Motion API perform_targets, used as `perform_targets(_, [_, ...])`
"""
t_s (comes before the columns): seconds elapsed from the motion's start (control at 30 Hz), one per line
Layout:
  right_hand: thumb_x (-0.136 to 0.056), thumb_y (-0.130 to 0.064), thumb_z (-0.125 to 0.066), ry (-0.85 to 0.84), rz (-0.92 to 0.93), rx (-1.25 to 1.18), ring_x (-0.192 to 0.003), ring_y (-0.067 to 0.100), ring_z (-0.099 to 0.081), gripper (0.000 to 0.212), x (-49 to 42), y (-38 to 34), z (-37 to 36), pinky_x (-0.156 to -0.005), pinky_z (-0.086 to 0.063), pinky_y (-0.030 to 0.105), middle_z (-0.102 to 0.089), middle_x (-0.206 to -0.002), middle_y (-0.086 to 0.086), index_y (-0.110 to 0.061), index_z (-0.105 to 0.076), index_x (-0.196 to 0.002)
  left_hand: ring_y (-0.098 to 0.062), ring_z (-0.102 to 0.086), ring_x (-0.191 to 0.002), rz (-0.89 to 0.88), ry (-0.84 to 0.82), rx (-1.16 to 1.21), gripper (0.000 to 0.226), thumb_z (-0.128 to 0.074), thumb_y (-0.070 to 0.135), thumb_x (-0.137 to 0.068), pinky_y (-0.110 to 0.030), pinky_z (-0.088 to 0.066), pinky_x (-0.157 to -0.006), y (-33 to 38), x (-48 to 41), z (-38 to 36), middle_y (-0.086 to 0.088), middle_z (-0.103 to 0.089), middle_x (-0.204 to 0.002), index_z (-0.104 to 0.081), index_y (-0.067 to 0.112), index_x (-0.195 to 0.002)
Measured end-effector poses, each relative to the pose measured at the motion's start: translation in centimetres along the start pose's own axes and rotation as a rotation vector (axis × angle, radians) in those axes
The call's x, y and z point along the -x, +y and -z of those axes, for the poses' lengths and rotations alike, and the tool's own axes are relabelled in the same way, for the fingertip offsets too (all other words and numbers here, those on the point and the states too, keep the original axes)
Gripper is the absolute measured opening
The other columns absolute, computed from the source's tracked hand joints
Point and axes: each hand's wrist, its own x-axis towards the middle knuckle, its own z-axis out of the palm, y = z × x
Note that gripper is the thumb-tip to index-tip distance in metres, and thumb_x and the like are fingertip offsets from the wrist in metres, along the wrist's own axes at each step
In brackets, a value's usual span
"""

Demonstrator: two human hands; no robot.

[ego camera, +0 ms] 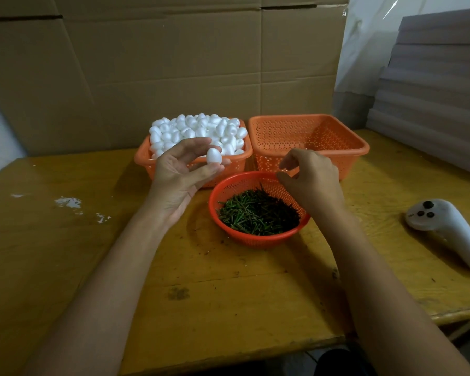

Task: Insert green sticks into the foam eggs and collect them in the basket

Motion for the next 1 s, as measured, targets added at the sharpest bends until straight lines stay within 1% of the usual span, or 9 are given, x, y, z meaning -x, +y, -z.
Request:
perform_targets(0.07, [-0.094, -0.031, -0.072, 0.012, 0.003, -0.010, -0.088, 0.018, -0.066, 0.008, 0.05, -0.12, 0.07, -0.078, -0.051, 0.036, -0.069, -0.103, -0.004, -0.025, -0.068, -0.098, -0.032, -0.077, -0.106, 0.002, -0.020, -0.010, 0.035, -0.087, -0.001, -0.077, -0.034, -0.063, -0.086, 0.04, 0.10, 0.01, -0.011, -0.077, -0.119, -0.078, 0.018, -0.104])
perform_targets(0.17, [-0.095, -0.032, -0.071, 0.011, 0.007, -0.008, -0.088, 0.018, -0.066, 0.010, 0.11, -0.18, 0.17, -0.077, -0.050, 0.035, -0.069, -0.104, -0.004, -0.024, -0.069, -0.100, -0.032, -0.077, -0.107, 0.005, -0.040, -0.026, 0.033, -0.090, 0.005, -0.071, -0.033, -0.063, -0.085, 0.07, 0.19, -0.09, -0.010, -0.078, -0.117, -0.081, 0.021, -0.098])
perform_targets(0.3, [-0.095, -0.034, -0.071, 0.002, -0.005, -0.009, -0.088, 0.017, -0.066, 0.011, 0.10, -0.27, 0.33, -0.077, -0.051, 0.035, -0.069, -0.105, -0.005, -0.025, -0.069, -0.100, -0.034, -0.075, -0.111, -0.001, -0.064, -0.036, 0.033, -0.091, 0.007, -0.069, -0.033, -0.063, -0.086, -0.02, 0.25, -0.03, -0.009, -0.078, -0.117, -0.081, 0.020, -0.097])
perform_targets(0.5, [-0.095, -0.035, -0.070, -0.006, -0.013, -0.020, -0.089, 0.018, -0.066, 0.012, 0.14, -0.47, 0.48, -0.081, -0.057, 0.043, -0.069, -0.105, -0.005, -0.025, -0.069, -0.101, -0.034, -0.075, -0.113, -0.012, -0.073, -0.047, 0.033, -0.090, 0.003, -0.071, -0.033, -0.062, -0.087, -0.06, 0.26, 0.09, -0.012, -0.077, -0.118, -0.082, 0.019, -0.098])
perform_targets(0.6, [-0.095, -0.036, -0.070, -0.002, -0.018, -0.022, -0.089, 0.017, -0.067, 0.011, 0.14, -0.47, 0.50, -0.080, -0.056, 0.041, -0.069, -0.105, -0.005, -0.025, -0.069, -0.100, -0.036, -0.074, -0.113, -0.023, -0.056, -0.078, 0.040, -0.087, -0.003, -0.073, -0.035, -0.062, -0.088, -0.15, 0.21, 0.11, -0.014, -0.077, -0.119, -0.079, 0.017, -0.107])
perform_targets(0.7, [-0.095, -0.036, -0.070, -0.001, -0.019, -0.011, -0.087, 0.017, -0.067, 0.012, 0.15, -0.50, 0.45, -0.079, -0.056, 0.039, -0.069, -0.105, -0.005, -0.026, -0.069, -0.100, -0.038, -0.074, -0.112, -0.030, -0.029, -0.123, 0.058, -0.088, -0.001, -0.074, -0.037, -0.062, -0.090, -0.15, 0.18, 0.09, -0.015, -0.076, -0.119, -0.072, 0.021, -0.126])
perform_targets(0.77, [-0.096, -0.036, -0.070, -0.005, -0.016, -0.007, -0.086, 0.017, -0.067, 0.011, 0.15, -0.56, 0.42, -0.080, -0.057, 0.041, -0.069, -0.105, -0.005, -0.026, -0.069, -0.100, -0.038, -0.074, -0.112, -0.027, -0.012, -0.140, 0.066, -0.090, 0.001, -0.074, -0.039, -0.061, -0.091, -0.14, 0.17, 0.14, -0.014, -0.076, -0.119, -0.068, 0.023, -0.132])
perform_targets(0.93, [-0.095, -0.037, -0.070, -0.004, -0.009, -0.003, -0.087, 0.018, -0.067, 0.012, 0.21, -0.64, 0.43, -0.080, -0.058, 0.043, -0.068, -0.105, -0.005, -0.026, -0.068, -0.101, -0.038, -0.074, -0.112, -0.030, 0.006, -0.192, 0.070, -0.092, 0.003, -0.072, -0.043, -0.061, -0.093, -0.24, 0.16, 0.19, -0.014, -0.077, -0.119, -0.067, 0.024, -0.135])
perform_targets(1.0, [-0.095, -0.037, -0.071, -0.003, -0.012, -0.006, -0.087, 0.018, -0.067, 0.013, 0.18, -0.66, 0.47, -0.080, -0.058, 0.043, -0.069, -0.105, -0.005, -0.026, -0.068, -0.100, -0.036, -0.075, -0.112, -0.030, 0.009, -0.216, 0.070, -0.092, 0.000, -0.074, -0.043, -0.062, -0.093, -0.30, 0.13, 0.19, -0.014, -0.077, -0.119, -0.066, 0.024, -0.135])
